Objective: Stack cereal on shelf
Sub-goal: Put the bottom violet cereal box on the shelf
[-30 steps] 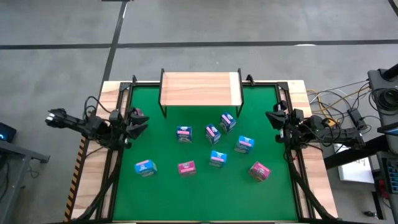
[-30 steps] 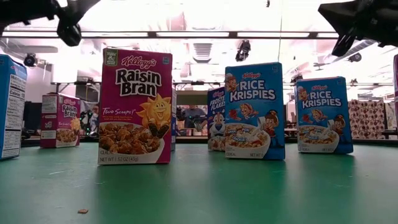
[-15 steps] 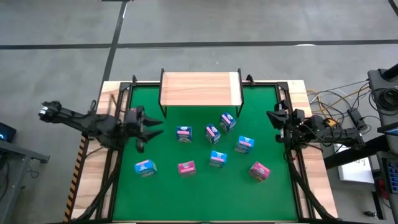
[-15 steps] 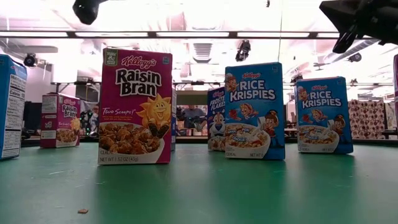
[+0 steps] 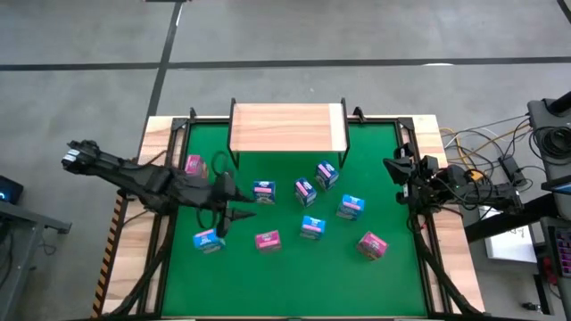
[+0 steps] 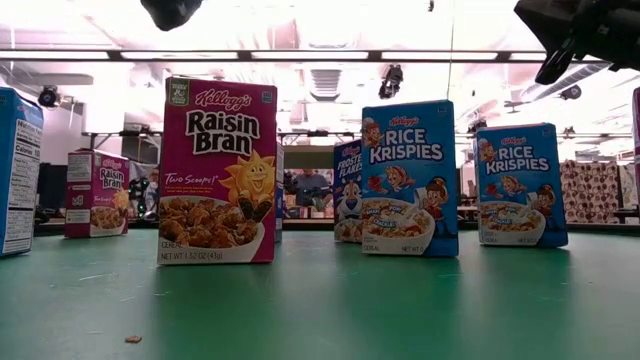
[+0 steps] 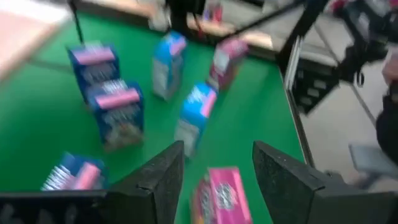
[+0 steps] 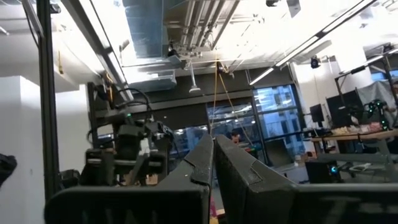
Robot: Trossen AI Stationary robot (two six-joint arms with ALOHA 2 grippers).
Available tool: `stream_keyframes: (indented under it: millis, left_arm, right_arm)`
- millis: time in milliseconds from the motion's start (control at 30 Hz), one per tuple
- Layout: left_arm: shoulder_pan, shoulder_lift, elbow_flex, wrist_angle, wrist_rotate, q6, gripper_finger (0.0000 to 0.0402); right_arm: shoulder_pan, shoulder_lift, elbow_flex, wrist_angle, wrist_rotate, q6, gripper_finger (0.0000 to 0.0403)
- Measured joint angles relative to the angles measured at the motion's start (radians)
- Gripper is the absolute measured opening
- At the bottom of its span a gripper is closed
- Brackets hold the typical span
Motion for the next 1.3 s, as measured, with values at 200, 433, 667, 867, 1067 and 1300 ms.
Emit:
stream_keyframes:
  millis: [200,433,667,867,1067,1300]
  left_arm:
    - [-0.086,0.172,0.105,-0.085,0.002,-0.030,0.0223]
    - [-0.124,0.373,0.261,-0.212,-0.049,-0.033,0.0260]
    - [-0.160,0.518,0.377,-0.368,-0.134,-0.067,0.0270]
    - [-0.164,0.583,0.391,-0.393,-0.122,-0.104,0.0270]
    - [-0.164,0.621,0.388,-0.425,-0.122,-0.110,0.0279]
    - [-0.158,0.621,0.372,-0.427,-0.163,-0.143,0.0292]
  right_arm:
    - [0.000,0.000,0.002,-0.001,0.000,-0.005,0.0009]
    - [0.000,0.000,0.002,-0.006,0.000,0.007,0.0009]
    - [0.000,0.000,0.003,-0.005,0.000,-0.016,0.0009]
    - [0.000,0.000,0.003,-0.005,0.000,-0.032,0.0009]
    - [0.000,0.000,0.003,-0.002,0.000,-0.032,0.0009]
    - [0.000,0.000,0.003,-0.002,0.000,-0.032,0.0009]
